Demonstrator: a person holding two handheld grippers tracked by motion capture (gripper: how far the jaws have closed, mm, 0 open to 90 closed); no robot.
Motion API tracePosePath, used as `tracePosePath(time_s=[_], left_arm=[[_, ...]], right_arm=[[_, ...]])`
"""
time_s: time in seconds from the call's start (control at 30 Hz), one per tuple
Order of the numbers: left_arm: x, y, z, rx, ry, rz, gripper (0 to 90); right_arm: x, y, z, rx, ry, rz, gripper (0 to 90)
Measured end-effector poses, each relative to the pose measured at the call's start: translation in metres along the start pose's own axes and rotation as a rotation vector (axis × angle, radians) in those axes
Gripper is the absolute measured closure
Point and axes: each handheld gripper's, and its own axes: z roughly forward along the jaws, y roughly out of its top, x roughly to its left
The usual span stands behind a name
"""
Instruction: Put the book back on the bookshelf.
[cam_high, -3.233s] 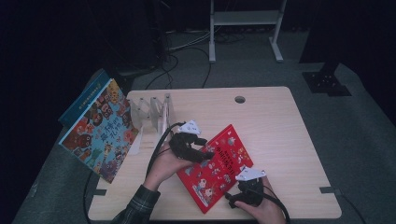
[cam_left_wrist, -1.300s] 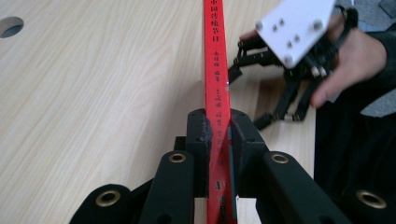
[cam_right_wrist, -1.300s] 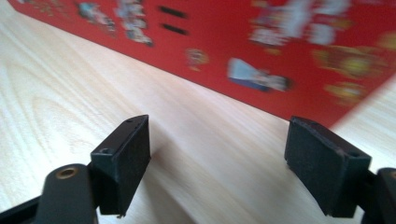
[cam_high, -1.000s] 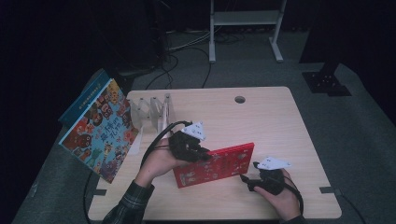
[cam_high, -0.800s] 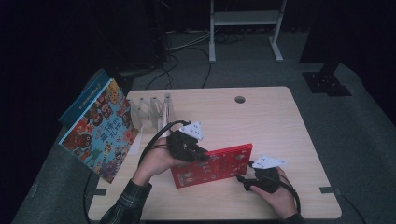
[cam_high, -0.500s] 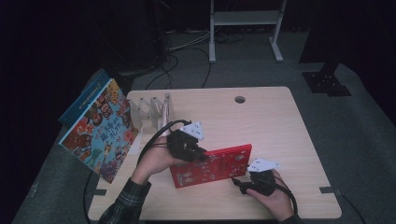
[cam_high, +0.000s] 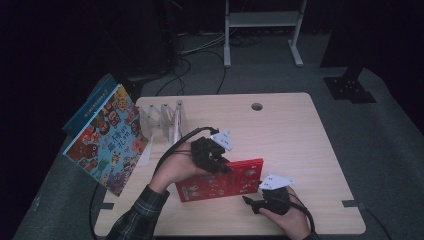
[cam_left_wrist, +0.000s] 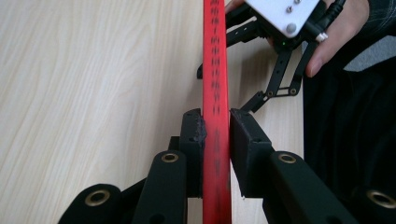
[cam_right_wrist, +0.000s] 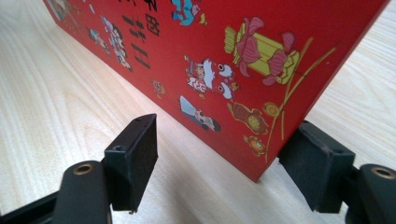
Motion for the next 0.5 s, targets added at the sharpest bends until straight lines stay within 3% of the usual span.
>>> tracePosePath(time_s=[0.5], left_arm=[[-0.010, 0.029, 0.030, 0.085, -0.026, 0.065, 75.0]], right_arm=[[0.011, 0.001, 0.002, 0.004, 0.013, -0.019, 28.5]])
